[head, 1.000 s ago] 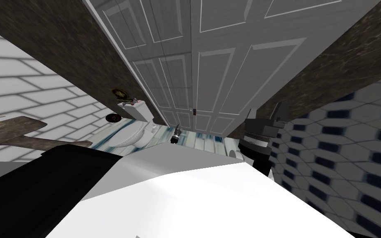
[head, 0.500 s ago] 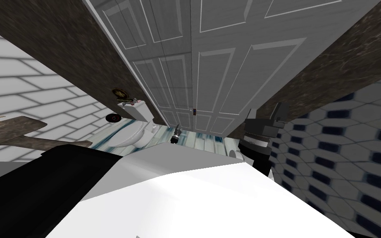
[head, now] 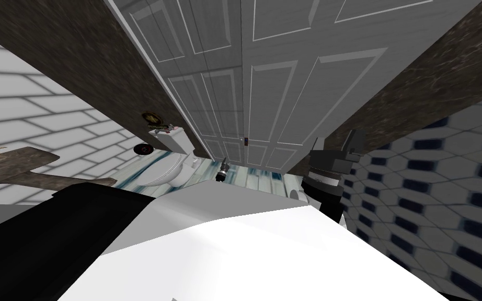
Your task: Push the door open
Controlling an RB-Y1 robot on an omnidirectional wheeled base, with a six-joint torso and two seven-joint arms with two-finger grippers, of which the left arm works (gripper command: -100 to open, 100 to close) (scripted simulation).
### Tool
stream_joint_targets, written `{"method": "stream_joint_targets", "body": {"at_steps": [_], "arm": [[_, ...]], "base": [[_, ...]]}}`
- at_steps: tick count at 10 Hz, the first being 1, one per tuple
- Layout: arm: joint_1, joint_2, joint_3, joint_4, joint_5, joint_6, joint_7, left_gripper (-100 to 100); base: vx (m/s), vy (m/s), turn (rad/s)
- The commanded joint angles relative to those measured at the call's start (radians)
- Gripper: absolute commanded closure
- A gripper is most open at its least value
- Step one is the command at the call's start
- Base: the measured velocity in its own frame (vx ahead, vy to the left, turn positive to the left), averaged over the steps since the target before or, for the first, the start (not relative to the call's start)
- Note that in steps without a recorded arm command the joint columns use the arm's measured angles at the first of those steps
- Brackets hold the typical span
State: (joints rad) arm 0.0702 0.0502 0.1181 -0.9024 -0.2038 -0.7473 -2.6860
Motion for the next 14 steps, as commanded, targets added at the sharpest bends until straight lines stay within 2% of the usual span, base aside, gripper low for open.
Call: {"method": "stream_joint_targets", "body": {"at_steps": [1, 7, 14], "arm": [[0.0, 0.0, 0.0, 0.0, 0.0, 0.0, 0.0, -100], [0.0, 0.0, 0.0, 0.0, 0.0, 0.0, 0.0, -100], [0.002, 0.007, 0.005, 0.001, 0.002, 0.001, 0.002, -100]], "base": [[0.0, 0.0, 0.0], [0.0, 0.0, 0.0], [0.204, 0.123, 0.008]]}}
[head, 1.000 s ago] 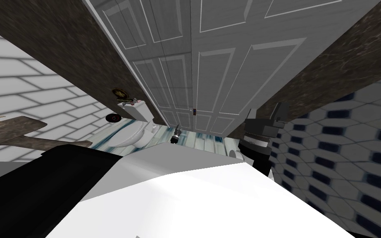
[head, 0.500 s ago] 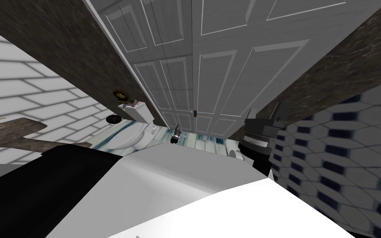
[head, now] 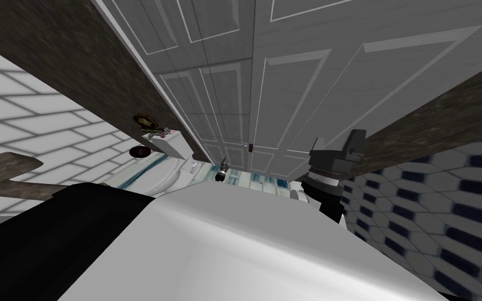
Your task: Push the door open
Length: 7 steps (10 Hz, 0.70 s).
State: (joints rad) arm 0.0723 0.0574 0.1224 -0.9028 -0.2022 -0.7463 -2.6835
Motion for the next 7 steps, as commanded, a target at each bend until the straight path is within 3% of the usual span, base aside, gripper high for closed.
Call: {"method": "stream_joint_targets", "body": {"at_steps": [1, 4, 7], "arm": [[0.0, 0.001, 0.001, 0.001, 0.0, 0.0, 0.0, -100], [0.001, 0.006, 0.005, 0.002, 0.002, 0.0, 0.002, -100], [0.002, 0.011, 0.009, 0.003, 0.004, 0.0, 0.003, -100]], "base": [[0.227, 0.103, 0.011], [0.225, 0.148, 0.001], [0.124, 0.19, -0.013]]}}
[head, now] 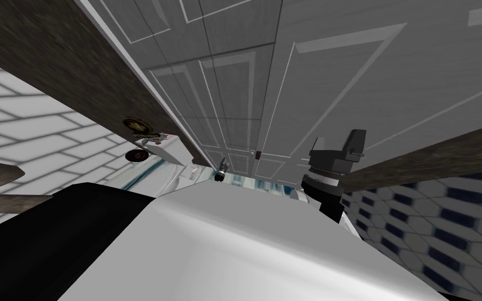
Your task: Push the door open
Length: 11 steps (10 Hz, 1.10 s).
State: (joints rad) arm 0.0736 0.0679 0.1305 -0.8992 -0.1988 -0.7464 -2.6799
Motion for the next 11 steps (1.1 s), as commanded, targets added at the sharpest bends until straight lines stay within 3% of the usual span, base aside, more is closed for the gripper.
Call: {"method": "stream_joint_targets", "body": {"at_steps": [1, 11], "arm": [[0.001, 0.002, 0.003, 0.0, 0.001, 0.0, 0.001, -100], [0.008, 0.027, 0.029, 0.007, 0.012, 0.003, 0.009, -100]], "base": [[0.167, 0.219, -0.008], [0.155, 0.204, -0.024]]}}
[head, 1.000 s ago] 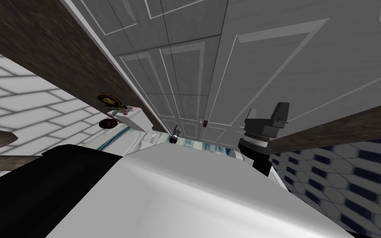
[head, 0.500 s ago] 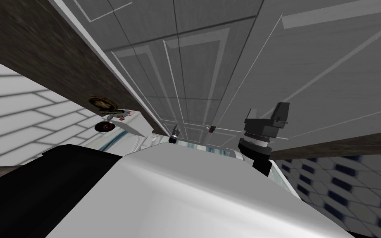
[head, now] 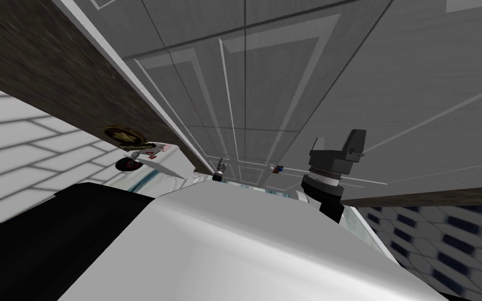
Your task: Push the door open
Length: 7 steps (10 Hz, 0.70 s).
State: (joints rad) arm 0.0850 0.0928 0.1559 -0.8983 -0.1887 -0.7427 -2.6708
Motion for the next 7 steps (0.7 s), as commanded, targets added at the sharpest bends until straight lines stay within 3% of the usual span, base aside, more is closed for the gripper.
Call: {"method": "stream_joint_targets", "body": {"at_steps": [1, 5, 7], "arm": [[-0.003, 0.005, 0.007, 0.007, 0.003, -0.001, 0.001, -100], [0.001, 0.016, 0.022, 0.011, 0.009, 0.0, 0.005, -100], [0.002, 0.022, 0.03, 0.013, 0.013, 0.001, 0.007, -100]], "base": [[0.081, 0.191, -0.045], [0.073, 0.169, -0.058], [0.087, 0.102, -0.057]]}}
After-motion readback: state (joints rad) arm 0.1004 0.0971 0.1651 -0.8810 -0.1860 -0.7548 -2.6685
